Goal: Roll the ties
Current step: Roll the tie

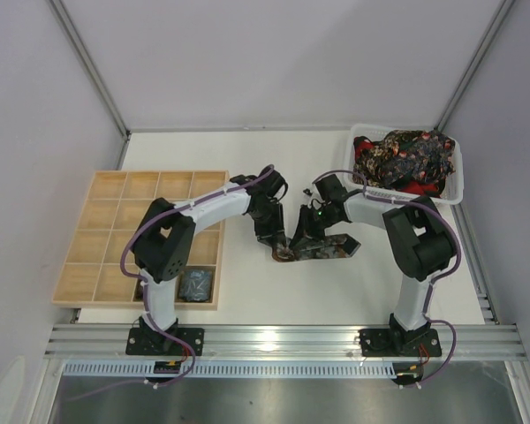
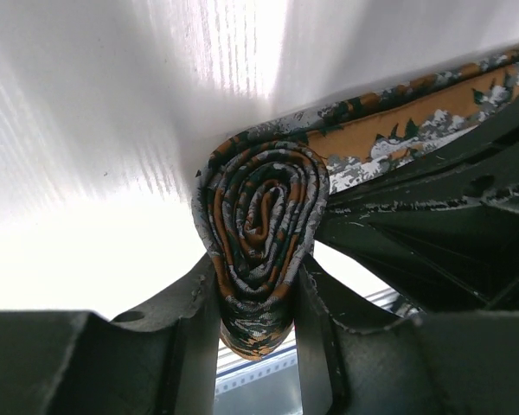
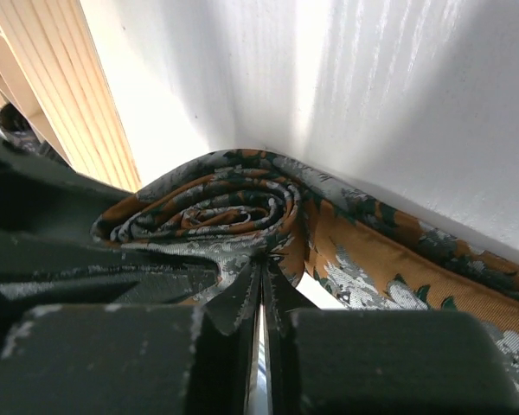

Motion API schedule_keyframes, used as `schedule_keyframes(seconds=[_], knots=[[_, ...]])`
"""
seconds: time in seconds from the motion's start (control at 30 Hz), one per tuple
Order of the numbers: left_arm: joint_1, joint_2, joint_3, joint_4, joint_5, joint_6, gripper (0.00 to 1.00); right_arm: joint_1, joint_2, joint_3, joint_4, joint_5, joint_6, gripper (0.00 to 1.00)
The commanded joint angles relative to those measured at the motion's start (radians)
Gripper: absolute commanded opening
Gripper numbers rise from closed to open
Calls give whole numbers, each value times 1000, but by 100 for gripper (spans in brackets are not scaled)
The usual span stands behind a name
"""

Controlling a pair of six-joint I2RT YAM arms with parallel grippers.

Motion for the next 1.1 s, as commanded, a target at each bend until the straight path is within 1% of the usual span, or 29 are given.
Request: schedule_keyframes(seconds=[0.0, 0.17, 0.2, 0.27, 0.37, 0.5, 0.57, 0.63, 0.73, 0.9, 1.07], knots=[[-46, 17, 89, -49, -42, -16, 6, 26, 30, -20, 85, -51, 79, 5], [-87, 87, 181, -139, -81, -27, 3, 38, 56, -17, 114, -73, 111, 2], [-101, 102, 228, -156, -85, -25, 0, 36, 61, -16, 117, -74, 111, 1], [-110, 131, 284, -188, -85, -28, 0, 38, 61, -17, 110, -71, 104, 1], [-123, 130, 307, -181, -89, -43, 1, 38, 47, -22, 103, -64, 95, 1], [-130, 158, 338, -165, -21, -62, 1, 41, 56, -28, 132, -99, 102, 1], [-136, 162, 356, -161, -23, -71, 0, 43, 56, -30, 143, -104, 108, 1], [-140, 165, 367, -165, 3, -92, 0, 40, 55, -36, 145, -102, 104, 1], [-146, 147, 372, -165, 5, -112, 0, 32, 41, -43, 137, -84, 79, 1], [-144, 142, 369, -200, -7, -131, 1, 18, 13, -45, 36, 4, -13, 1], [-138, 101, 304, -184, -36, -132, 0, -28, -46, -85, 7, 31, -48, 0]])
